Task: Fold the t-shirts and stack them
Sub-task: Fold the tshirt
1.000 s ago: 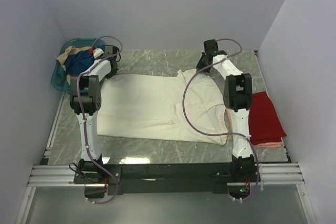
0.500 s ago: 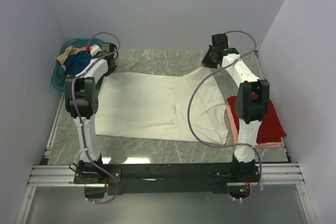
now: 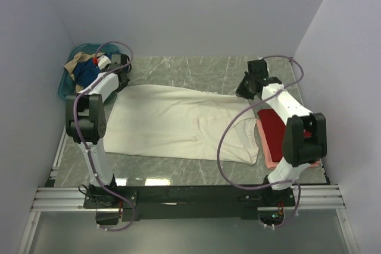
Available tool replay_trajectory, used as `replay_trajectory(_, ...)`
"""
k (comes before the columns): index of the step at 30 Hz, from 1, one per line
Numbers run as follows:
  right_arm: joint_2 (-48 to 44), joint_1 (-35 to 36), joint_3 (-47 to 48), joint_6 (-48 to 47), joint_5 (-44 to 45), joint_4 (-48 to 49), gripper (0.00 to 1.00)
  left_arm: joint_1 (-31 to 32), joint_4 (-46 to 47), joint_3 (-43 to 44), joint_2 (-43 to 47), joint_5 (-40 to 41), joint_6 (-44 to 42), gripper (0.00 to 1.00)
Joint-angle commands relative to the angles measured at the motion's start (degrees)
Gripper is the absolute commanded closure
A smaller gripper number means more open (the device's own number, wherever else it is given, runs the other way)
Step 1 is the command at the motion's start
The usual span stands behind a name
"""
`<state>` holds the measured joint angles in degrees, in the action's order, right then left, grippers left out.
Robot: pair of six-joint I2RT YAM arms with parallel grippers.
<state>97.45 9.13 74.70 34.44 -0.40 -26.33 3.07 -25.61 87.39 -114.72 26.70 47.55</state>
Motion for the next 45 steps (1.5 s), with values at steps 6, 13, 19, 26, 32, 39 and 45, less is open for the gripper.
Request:
replay_trajectory(6, -16.48, 0.54, -14.83, 2.56, -0.82, 4.62, 1.00, -0.35, 5.21, -11.44, 10.38, -1.38, 5.79, 0.99)
replay_trajectory(13, -24.49, 1.60, -25.28, 2.13, -1.97, 4.18, 1.00, -0.43, 8.99, -20.06, 16.44, -2.27, 10.01, 0.99)
replay_trajectory(19, -28.28, 1.86, -30.57, 1.95, -2.93, 5.23, 1.00, -0.52, 9.79, -24.90, 21.45, 0.36, 11.16, 0.99)
replay_trajectory(26, -29.25, 1.86, -32.51, 1.78, -3.64, 5.32, 1.00, -2.10, 11.10, -30.70, 26.56, 1.87, 12.30, 0.99)
replay_trajectory(32, -29.43, 1.95, -35.32, 1.95, -6.10, 6.99, 1.00, -2.90, 13.39, -35.62, 28.49, 0.46, 12.57, 0.99)
replay_trajectory(39, -29.60, 1.95, -38.66, 1.78, -9.96, 8.48, 0.95, -4.91, 16.29, -40.46, 30.86, -2.00, 13.35, 0.97)
replay_trajectory(45, -35.47, 1.95, -39.89, 0.02, -13.22, 7.79, 0.54, -5.62, 18.84, -44.41, 35.51, -4.64, 13.18, 0.61)
